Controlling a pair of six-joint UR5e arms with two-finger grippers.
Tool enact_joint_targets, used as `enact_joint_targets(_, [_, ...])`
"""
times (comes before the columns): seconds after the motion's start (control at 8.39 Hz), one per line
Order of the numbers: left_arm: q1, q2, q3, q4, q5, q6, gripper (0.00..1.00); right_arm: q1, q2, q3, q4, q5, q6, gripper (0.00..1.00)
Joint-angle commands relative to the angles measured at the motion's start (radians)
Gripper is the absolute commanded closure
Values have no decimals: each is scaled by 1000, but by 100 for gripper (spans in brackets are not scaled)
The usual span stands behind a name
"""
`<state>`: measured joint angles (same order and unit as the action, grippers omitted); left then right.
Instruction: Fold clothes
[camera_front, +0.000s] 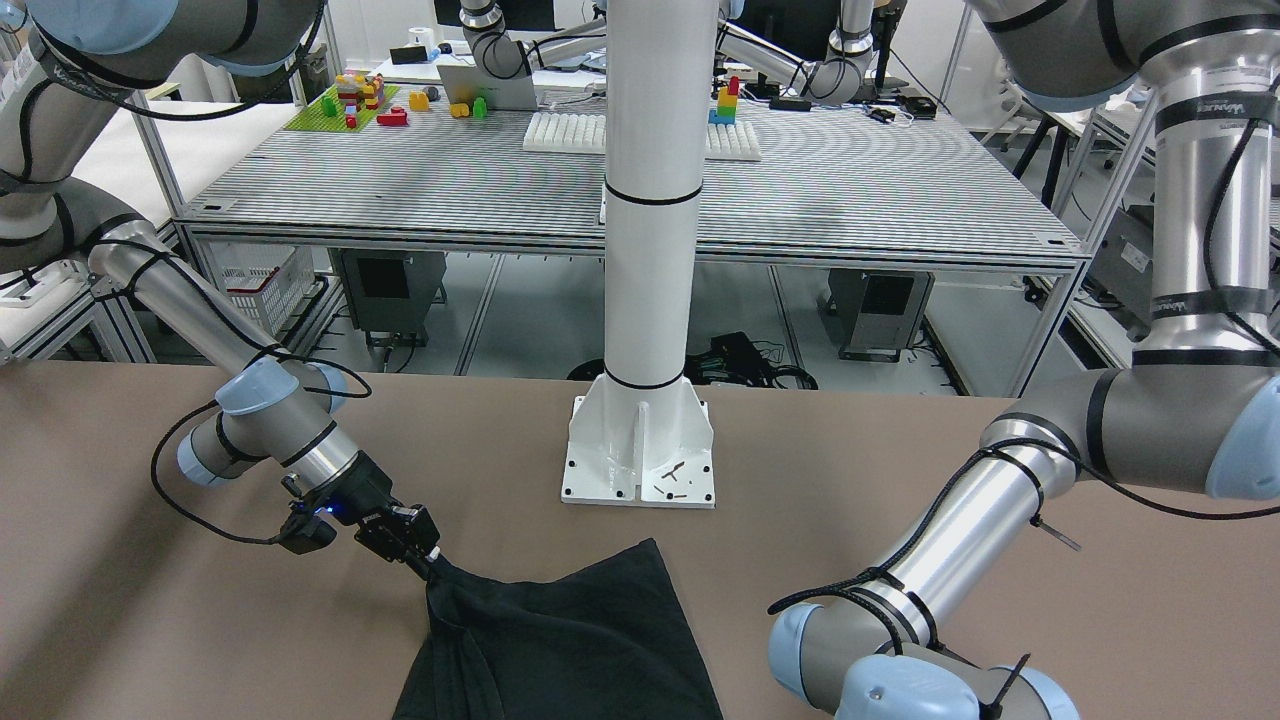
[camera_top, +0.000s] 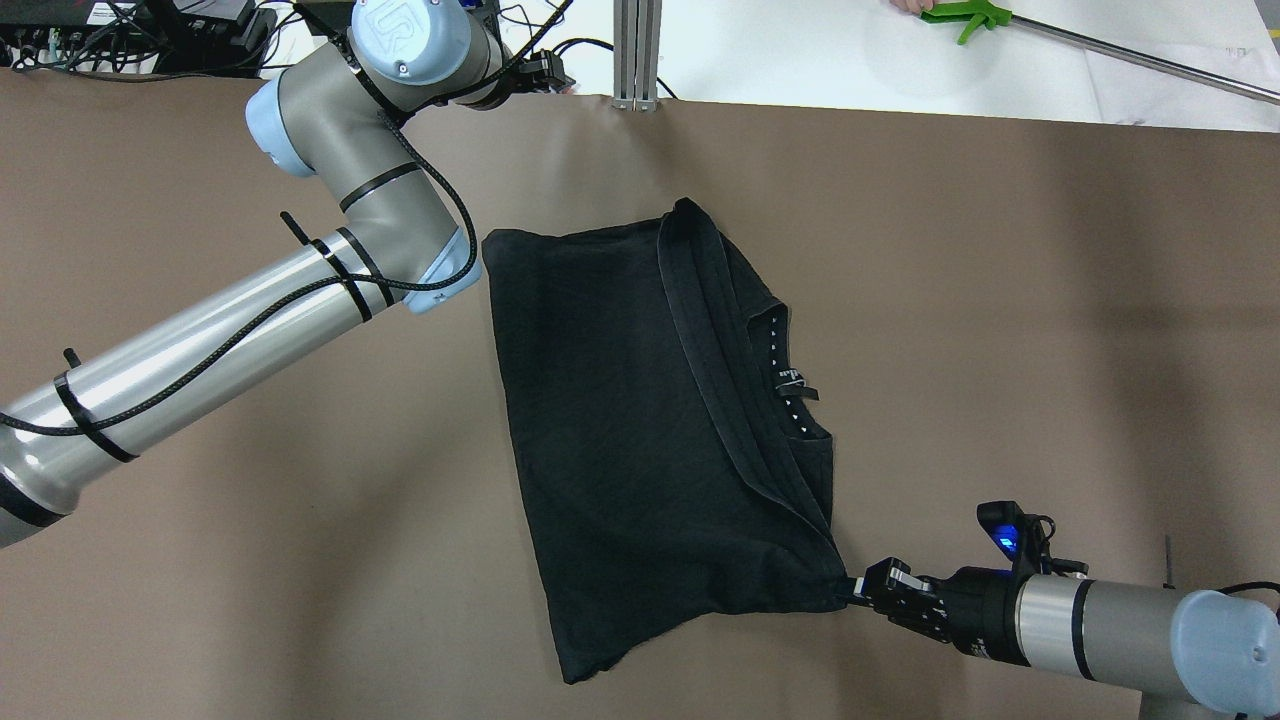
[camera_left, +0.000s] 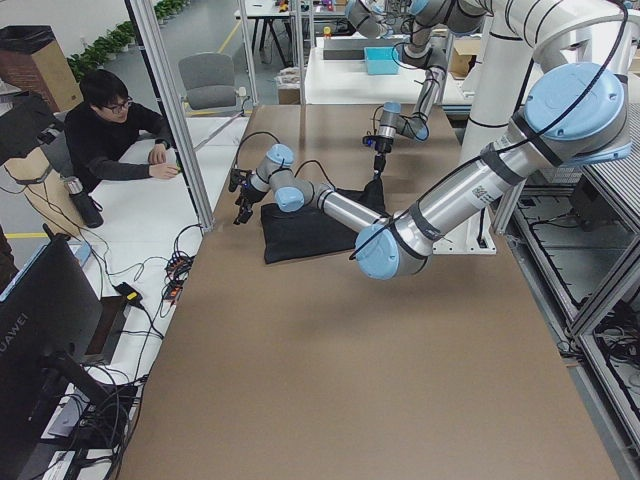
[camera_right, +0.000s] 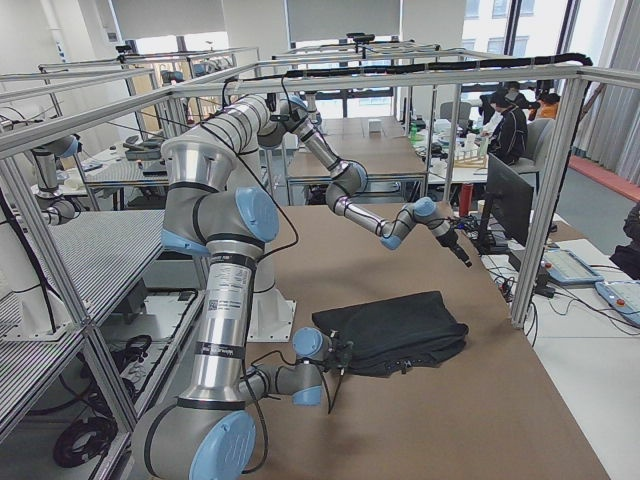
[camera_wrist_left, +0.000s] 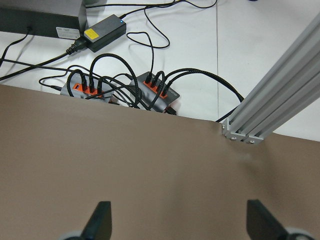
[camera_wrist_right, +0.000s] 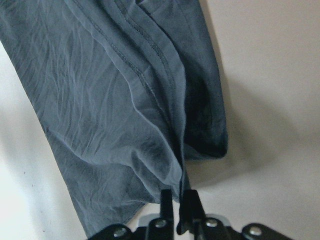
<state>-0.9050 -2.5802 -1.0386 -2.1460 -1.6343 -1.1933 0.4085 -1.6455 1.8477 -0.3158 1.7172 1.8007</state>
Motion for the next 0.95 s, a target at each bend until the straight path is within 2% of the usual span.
enact_joint_targets(0.0, [0, 0, 0, 0, -1, 0, 5, 94, 114, -7, -171, 9, -129, 5])
enact_joint_targets(0.24, [0, 0, 0, -2, -2, 0, 5, 182, 267, -8, -393, 34, -141, 5])
enact_joint_targets(0.36, [0, 0, 0, -2, -2, 0, 5, 238, 345, -10, -511, 60, -223, 5])
enact_joint_targets(0.6, [-9, 0, -6, -3, -45, 20, 5, 265, 441, -19, -691, 21, -415, 5])
enact_joint_targets(0.72, [-35, 5, -8, -11, -105, 96, 5, 277, 495, -65, -719, -20, -476, 5])
enact_joint_targets(0.83, [-73, 41, -21, -15, -178, 169, 5, 280, 595, -176, -720, -63, -489, 5])
